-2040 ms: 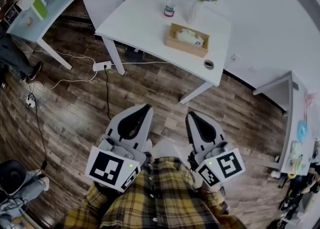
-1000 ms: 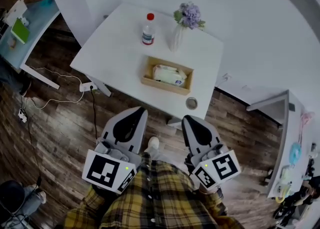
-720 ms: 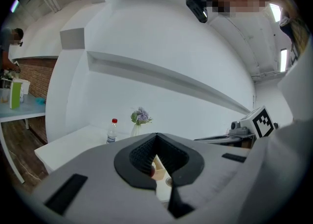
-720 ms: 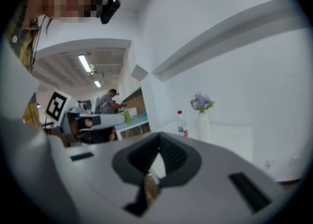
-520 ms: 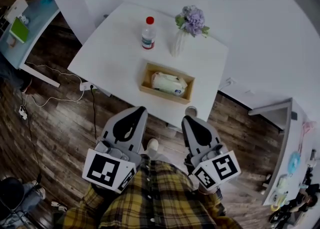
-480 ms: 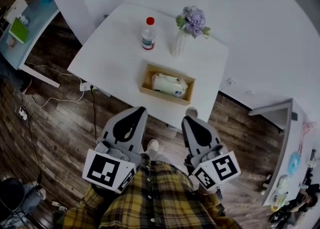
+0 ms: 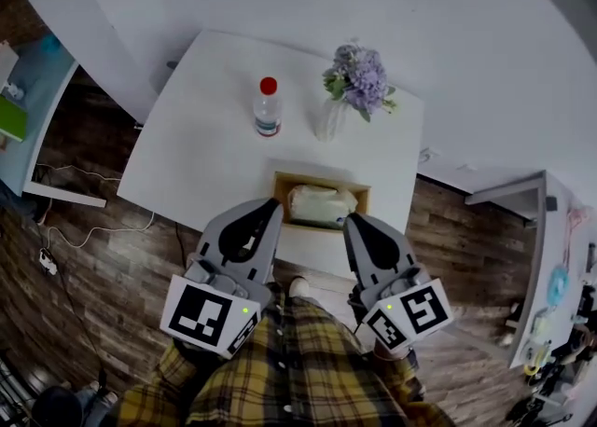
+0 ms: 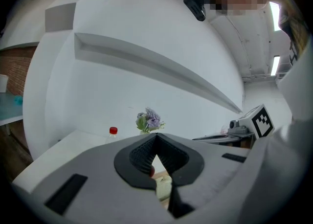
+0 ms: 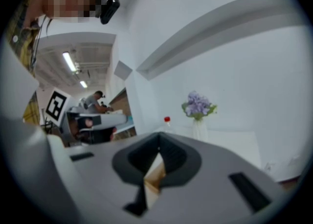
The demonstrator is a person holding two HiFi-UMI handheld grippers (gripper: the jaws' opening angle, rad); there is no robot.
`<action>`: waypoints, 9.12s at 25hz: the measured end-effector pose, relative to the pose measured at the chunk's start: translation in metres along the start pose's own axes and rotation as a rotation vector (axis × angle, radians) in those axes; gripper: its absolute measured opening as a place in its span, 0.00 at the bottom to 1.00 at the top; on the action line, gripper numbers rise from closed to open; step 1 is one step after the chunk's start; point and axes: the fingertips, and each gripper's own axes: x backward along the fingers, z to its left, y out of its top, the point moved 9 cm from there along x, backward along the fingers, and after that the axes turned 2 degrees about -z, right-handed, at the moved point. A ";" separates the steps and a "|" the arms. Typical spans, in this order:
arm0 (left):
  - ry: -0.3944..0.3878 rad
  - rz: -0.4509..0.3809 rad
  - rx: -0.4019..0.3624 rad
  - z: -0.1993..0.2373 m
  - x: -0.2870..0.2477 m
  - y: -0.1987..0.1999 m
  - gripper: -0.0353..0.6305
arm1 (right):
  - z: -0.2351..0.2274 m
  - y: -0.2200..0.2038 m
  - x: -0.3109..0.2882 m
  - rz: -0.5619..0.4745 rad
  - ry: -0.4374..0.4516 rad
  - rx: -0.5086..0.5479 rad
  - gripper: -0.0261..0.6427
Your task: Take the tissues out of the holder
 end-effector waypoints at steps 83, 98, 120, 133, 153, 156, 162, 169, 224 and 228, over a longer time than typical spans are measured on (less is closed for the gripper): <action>-0.545 0.637 -0.103 0.007 -0.150 -0.079 0.35 | -0.068 0.004 -0.025 -0.038 -0.247 -0.158 0.06; -0.734 0.984 -0.431 0.000 -0.158 -0.153 0.35 | -0.067 -0.014 -0.013 -0.021 -0.291 -0.216 0.06; -0.764 1.160 -0.666 -0.023 -0.175 -0.210 0.35 | -0.072 -0.021 -0.001 -0.011 -0.323 -0.267 0.06; -0.715 1.169 -0.736 -0.022 -0.181 -0.210 0.14 | -0.079 -0.019 -0.004 -0.001 -0.312 -0.266 0.06; -0.694 1.028 -0.722 -0.023 -0.168 -0.167 0.10 | -0.073 -0.016 -0.002 0.040 -0.293 -0.206 0.06; -0.667 0.973 -0.713 -0.021 -0.163 -0.151 0.10 | -0.074 -0.013 -0.005 0.054 -0.288 -0.182 0.06; -0.630 0.857 -0.650 -0.017 -0.153 -0.123 0.10 | -0.075 -0.003 -0.011 0.067 -0.278 -0.143 0.06; -0.478 0.656 -0.549 0.004 -0.140 -0.077 0.10 | -0.067 0.003 -0.027 0.078 -0.223 -0.115 0.06; -0.226 0.004 -0.117 0.048 -0.095 0.018 0.10 | -0.037 0.022 -0.075 0.051 -0.043 -0.025 0.06; -0.225 0.011 -0.116 0.047 -0.097 0.015 0.10 | -0.041 0.019 -0.074 0.053 -0.049 -0.035 0.06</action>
